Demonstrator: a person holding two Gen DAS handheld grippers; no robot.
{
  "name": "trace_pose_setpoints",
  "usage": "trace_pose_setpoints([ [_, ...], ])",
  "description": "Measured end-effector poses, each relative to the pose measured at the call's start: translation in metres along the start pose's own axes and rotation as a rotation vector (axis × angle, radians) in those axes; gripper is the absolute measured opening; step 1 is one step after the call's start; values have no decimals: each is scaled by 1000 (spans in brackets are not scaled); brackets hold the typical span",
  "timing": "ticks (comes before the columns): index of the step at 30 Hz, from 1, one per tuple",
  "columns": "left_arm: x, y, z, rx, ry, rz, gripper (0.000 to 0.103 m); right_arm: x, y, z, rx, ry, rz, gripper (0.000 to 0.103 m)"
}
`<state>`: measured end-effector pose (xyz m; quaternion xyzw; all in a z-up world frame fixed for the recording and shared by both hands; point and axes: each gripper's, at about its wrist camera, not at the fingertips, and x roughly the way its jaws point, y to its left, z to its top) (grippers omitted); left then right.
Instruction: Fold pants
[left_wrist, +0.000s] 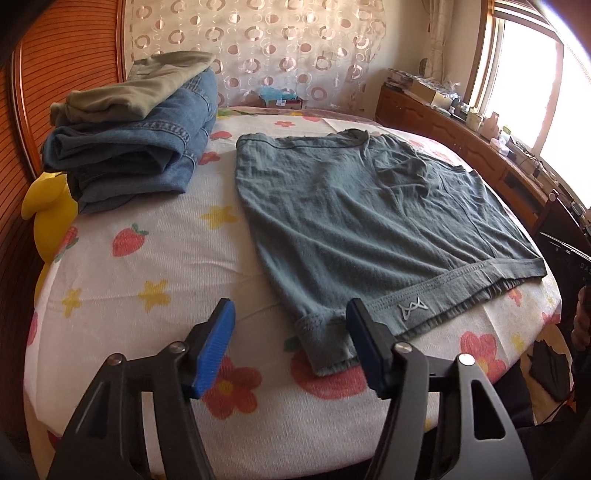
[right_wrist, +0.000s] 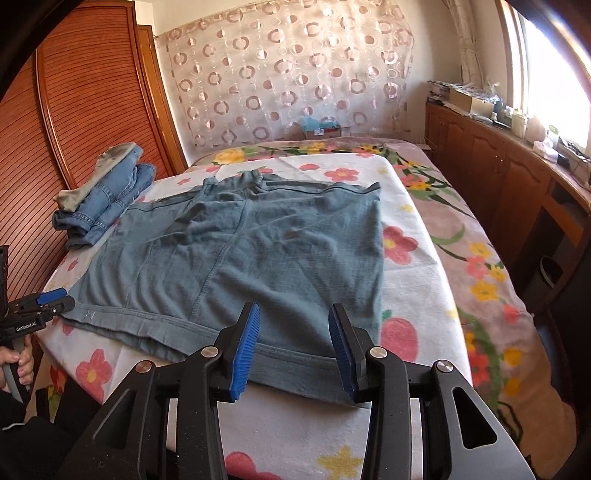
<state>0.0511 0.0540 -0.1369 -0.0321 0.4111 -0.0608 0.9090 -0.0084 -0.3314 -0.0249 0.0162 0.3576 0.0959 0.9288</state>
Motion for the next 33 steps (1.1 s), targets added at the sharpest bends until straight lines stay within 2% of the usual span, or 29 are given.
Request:
trace_pose_setpoints([
  [4,-2,-5,-6,19,-3,-12,54,2,0,3,4,3,8,41],
  [5,-3,-6,-7,30,-6,-10,46,3,0,3,3,3,8,41],
  [10,-3,-11,-7,44,-3,-54,27,5,2,3,6,7,-1,41],
  [14,-6,-15,-5,58,-13,-54,13,6,0,1,17,7,0,41],
  [19,-14,-24,11,73,-46,-82,10,8,-1,-1,25,8,2,41],
  [25,-18,-57,34,163,-77,-126,10,7,-4,-4,38,3,9,41],
  [33,-10,-100,66,228,-90,-186,10,1,-10,-8,58,-9,21,41],
])
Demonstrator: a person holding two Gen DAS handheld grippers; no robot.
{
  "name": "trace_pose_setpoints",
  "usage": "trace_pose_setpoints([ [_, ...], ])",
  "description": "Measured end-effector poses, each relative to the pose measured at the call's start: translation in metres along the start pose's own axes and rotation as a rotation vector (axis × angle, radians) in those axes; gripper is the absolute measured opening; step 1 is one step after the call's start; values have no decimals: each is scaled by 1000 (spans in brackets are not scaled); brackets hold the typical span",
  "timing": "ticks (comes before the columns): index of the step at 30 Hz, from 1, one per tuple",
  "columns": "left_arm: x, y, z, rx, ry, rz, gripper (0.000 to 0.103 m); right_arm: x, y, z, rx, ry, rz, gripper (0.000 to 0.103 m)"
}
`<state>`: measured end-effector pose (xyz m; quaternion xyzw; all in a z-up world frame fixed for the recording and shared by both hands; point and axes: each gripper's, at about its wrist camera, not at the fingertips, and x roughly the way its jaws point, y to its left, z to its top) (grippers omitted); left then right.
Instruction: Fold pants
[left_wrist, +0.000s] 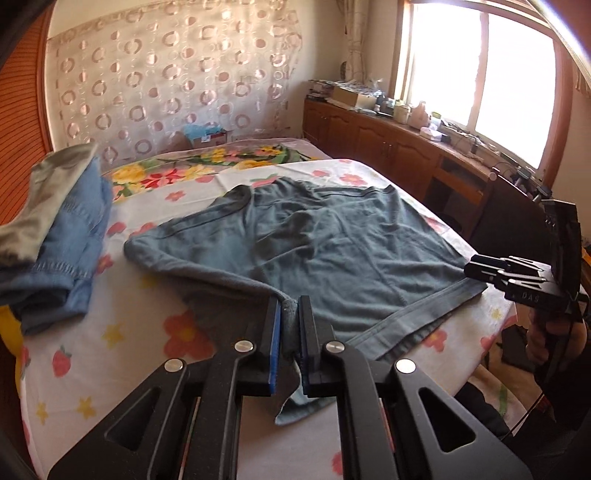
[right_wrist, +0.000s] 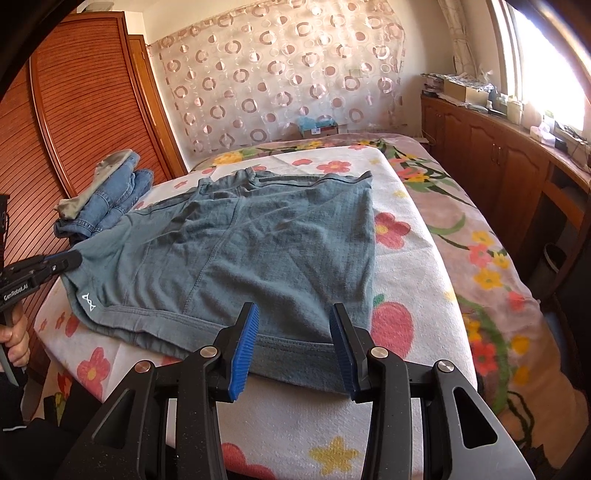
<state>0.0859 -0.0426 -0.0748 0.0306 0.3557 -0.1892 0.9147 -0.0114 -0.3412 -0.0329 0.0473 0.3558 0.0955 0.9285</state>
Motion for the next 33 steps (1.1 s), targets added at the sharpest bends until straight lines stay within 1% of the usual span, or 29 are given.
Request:
trace_pose_setpoints([
  [8,13,-33,29,61,-5,-59,10,-3,-5,-2,12,-7,-1,41],
  [16,22,-78,66,158,-28,-105,10,-9,-10,-4,19,-18,-2,41],
  [20,26,-95,73,178,-26,-130,10,-11,-12,-4,20,-24,-4,41],
  [23,28,-104,69,212,-24,-70,10,-12,-13,-6,19,-23,-5,41],
  [24,28,-105,67,214,-18,-67,11,-11,-13,-6,20,-23,-5,41],
  [27,27,-98,66,180,3,-87,19,-10,-12,-6,21,-21,-5,41],
  [29,24,-96,66,177,-3,-66,31,-9,-12,-5,20,-20,-3,41],
  [30,23,-95,66,175,-7,-59,34,-9,-11,-5,19,-20,-2,41],
  [31,21,-93,66,171,-14,-54,43,-9,-10,-4,18,-20,0,41],
  [32,20,-90,66,168,-20,-50,49,-8,-8,-4,15,-20,2,41],
  [33,19,-88,66,167,-24,-41,50,-8,-7,-3,11,-19,5,41],
])
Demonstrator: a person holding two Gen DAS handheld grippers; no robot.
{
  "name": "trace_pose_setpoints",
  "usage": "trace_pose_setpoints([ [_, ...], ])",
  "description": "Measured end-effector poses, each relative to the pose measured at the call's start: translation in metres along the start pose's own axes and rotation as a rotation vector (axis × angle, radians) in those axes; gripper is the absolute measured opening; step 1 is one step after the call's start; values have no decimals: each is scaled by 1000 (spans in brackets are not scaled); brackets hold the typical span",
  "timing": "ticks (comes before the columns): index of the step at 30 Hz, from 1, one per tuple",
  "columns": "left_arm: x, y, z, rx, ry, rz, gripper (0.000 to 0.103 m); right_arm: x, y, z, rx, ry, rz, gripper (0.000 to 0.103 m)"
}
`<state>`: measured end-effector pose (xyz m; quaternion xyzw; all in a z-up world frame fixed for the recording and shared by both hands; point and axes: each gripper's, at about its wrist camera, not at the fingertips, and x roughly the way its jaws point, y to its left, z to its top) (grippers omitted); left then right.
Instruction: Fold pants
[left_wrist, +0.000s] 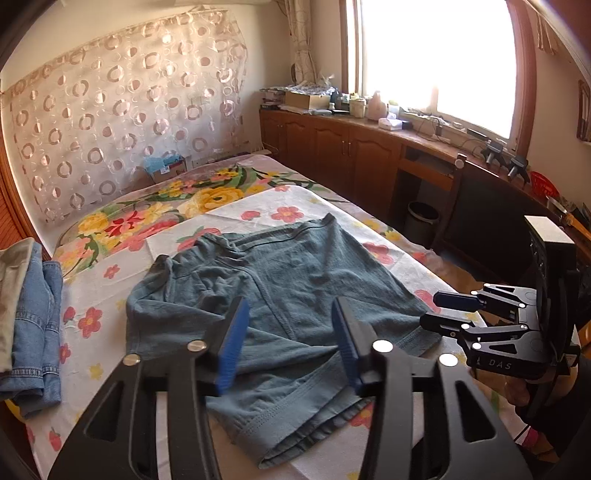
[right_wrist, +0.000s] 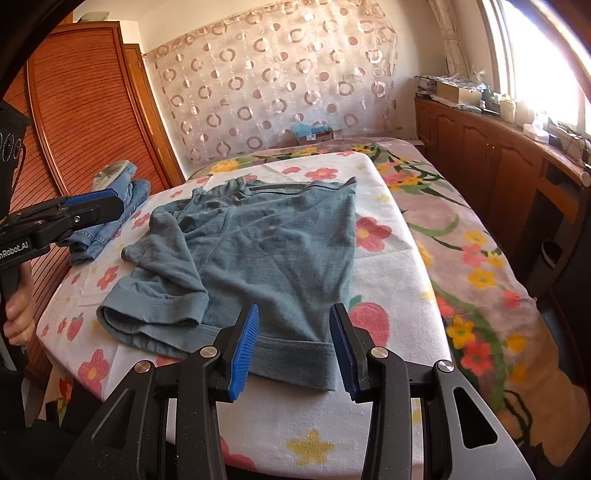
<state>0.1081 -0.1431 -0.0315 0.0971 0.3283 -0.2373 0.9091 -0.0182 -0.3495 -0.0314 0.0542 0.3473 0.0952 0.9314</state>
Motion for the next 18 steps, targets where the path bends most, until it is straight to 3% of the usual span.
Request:
trace_pose_setpoints([
  [3,1,9,-5,-11,2,16,56,3,4,1,-9,3,7,41],
  [5,3,18,-12,-35,7,15,72,6,5,3,-15,4,13,41],
  [7,6,26,-18,-56,16,17,77,9,9,4,-23,3,20,41],
  [18,17,52,-60,-121,69,69,78,40,38,10,-83,28,89,41],
])
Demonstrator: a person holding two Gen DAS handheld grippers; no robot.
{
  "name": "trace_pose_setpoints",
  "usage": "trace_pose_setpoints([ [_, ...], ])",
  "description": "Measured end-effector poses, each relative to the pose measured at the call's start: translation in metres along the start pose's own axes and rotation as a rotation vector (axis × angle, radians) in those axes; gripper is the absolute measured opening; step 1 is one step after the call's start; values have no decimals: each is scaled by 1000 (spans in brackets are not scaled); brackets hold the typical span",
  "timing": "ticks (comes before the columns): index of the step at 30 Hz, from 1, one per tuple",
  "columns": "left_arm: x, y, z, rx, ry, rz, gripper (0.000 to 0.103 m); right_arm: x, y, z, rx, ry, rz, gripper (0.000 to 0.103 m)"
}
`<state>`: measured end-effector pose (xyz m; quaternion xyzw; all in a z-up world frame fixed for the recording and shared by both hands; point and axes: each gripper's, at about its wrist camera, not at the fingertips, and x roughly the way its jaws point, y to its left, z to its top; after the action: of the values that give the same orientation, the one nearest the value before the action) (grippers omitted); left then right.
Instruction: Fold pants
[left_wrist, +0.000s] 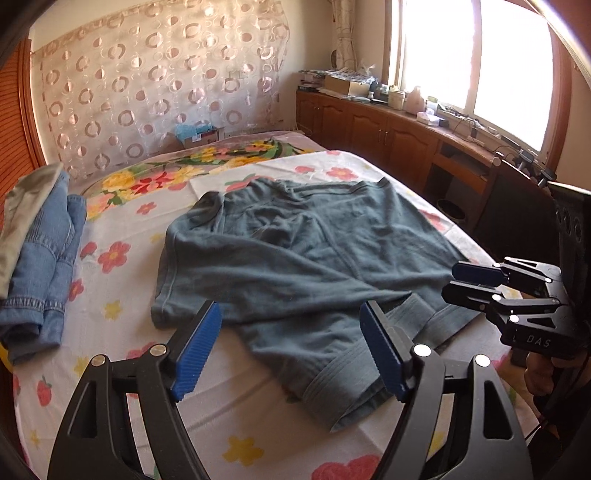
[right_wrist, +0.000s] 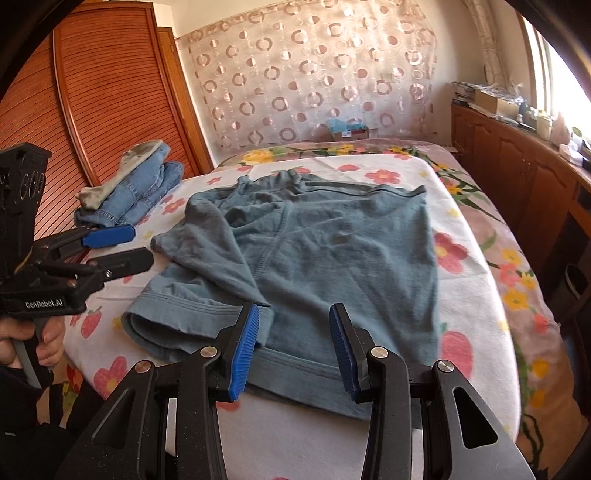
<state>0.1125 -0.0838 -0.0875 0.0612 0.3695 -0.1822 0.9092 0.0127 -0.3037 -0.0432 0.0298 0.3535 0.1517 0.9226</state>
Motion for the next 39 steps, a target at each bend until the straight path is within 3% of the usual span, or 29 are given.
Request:
trace_pose_setpoints([
  [10,11,15,-25,-49,45,9,78,29,5,3,13,63,52,41],
  [15,11,16,-29,-57,47,9,78,34,10,3,8,80,74,29],
  [18,8,17,-30,-61,39,12,78,33,12,3,0,72,82,15],
  [20,5,18,-28,-65,33,15,78,29,12,4,-4,56,101,9],
  [29,-3,17,-23,-60,8,18,78,-16,-1,6,29,-52,114,6],
  [39,1,6,-19,-33,11,5,78,-65,-30,-15,67,-92,32,6],
])
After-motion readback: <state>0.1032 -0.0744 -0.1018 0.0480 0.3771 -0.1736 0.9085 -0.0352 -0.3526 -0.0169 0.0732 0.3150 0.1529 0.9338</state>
